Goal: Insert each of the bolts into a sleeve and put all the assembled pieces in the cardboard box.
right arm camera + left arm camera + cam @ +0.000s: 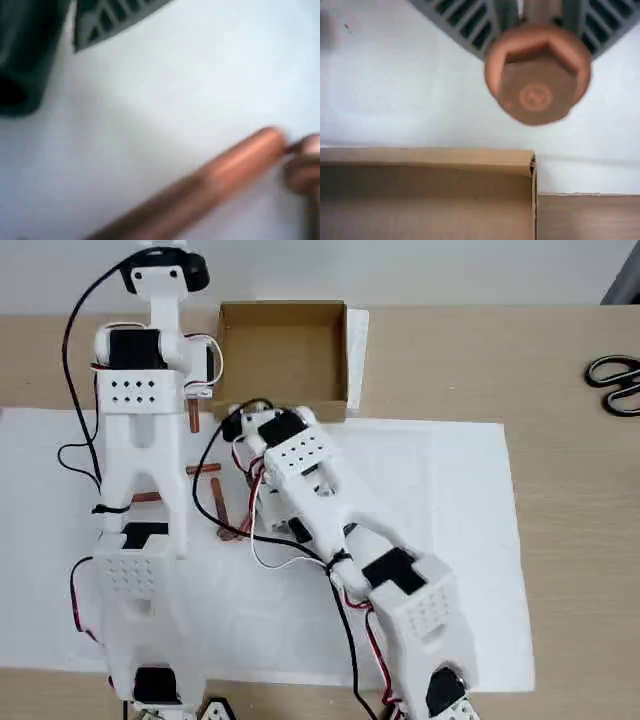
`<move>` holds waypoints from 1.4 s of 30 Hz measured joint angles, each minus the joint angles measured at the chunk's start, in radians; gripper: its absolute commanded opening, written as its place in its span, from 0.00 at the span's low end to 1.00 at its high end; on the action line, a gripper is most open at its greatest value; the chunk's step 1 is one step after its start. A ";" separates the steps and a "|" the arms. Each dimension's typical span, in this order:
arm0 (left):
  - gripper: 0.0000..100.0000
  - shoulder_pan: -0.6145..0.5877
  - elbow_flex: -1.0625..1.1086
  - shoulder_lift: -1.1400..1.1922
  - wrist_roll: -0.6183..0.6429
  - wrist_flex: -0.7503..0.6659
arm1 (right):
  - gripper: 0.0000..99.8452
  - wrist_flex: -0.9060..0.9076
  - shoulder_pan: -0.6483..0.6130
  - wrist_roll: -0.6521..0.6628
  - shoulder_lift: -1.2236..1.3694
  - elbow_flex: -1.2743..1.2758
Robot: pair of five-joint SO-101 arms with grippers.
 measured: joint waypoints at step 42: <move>0.00 0.000 0.000 0.000 0.000 0.000 | 0.15 -0.012 -0.044 0.002 0.104 -0.003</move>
